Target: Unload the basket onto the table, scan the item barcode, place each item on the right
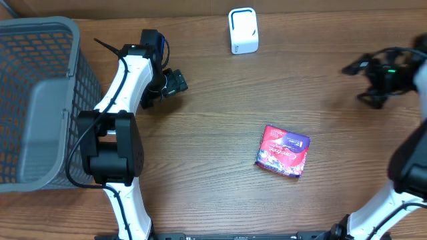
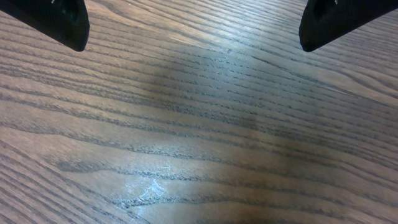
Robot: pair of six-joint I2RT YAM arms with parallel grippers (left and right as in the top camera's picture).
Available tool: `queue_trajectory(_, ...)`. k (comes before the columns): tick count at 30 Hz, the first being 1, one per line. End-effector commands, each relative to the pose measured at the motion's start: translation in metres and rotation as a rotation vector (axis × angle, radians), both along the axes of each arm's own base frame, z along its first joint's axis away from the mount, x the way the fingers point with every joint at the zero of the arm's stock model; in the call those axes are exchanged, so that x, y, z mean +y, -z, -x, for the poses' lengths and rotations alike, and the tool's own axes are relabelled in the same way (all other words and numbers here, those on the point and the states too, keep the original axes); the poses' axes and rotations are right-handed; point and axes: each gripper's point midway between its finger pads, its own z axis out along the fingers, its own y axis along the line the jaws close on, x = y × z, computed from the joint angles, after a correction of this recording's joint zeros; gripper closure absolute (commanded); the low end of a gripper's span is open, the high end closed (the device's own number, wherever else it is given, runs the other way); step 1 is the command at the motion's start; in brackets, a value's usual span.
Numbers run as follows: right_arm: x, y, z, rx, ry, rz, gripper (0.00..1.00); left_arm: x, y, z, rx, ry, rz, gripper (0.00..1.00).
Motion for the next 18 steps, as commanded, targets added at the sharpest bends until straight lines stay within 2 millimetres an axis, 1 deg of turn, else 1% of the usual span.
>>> queue_trajectory(1,0.031,0.009,0.009,0.062,-0.077,0.057,0.00,-0.003,-0.002,-0.001,-0.008,0.016,0.001,0.00)
queue_trajectory(3,0.048,0.008,0.013,0.089,-0.095,0.065,0.00,-0.003,-0.002,-0.001,-0.008,0.016,0.001,0.00)
queue_trajectory(5,0.067,-0.001,0.018,0.091,-0.127,0.065,0.00,-0.003,-0.002,-0.001,-0.008,0.016,0.001,0.00)
queue_trajectory(7,0.074,-0.009,0.023,0.085,-0.146,0.074,0.00,-0.003,-0.002,-0.001,-0.008,0.016,0.001,0.00)
queue_trajectory(9,0.077,-0.021,0.030,0.075,-0.159,0.117,0.00,-0.003,-0.002,-0.001,-0.008,0.016,0.001,0.00)
queue_trajectory(12,0.074,-0.041,0.041,0.062,-0.136,0.195,0.00,-0.003,-0.002,-0.001,-0.008,0.016,0.001,0.00)
queue_trajectory(15,0.070,-0.065,0.051,0.018,-0.113,0.259,0.00,-0.003,-0.002,-0.001,-0.008,0.016,0.001,0.00)
queue_trajectory(16,0.068,-0.078,0.056,-0.013,-0.107,0.282,0.00,-0.003,-0.002,-0.001,-0.008,0.016,0.001,0.00)
queue_trajectory(18,0.064,-0.095,0.064,-0.053,-0.097,0.311,0.00,-0.003,-0.002,-0.001,-0.008,0.016,0.001,0.00)
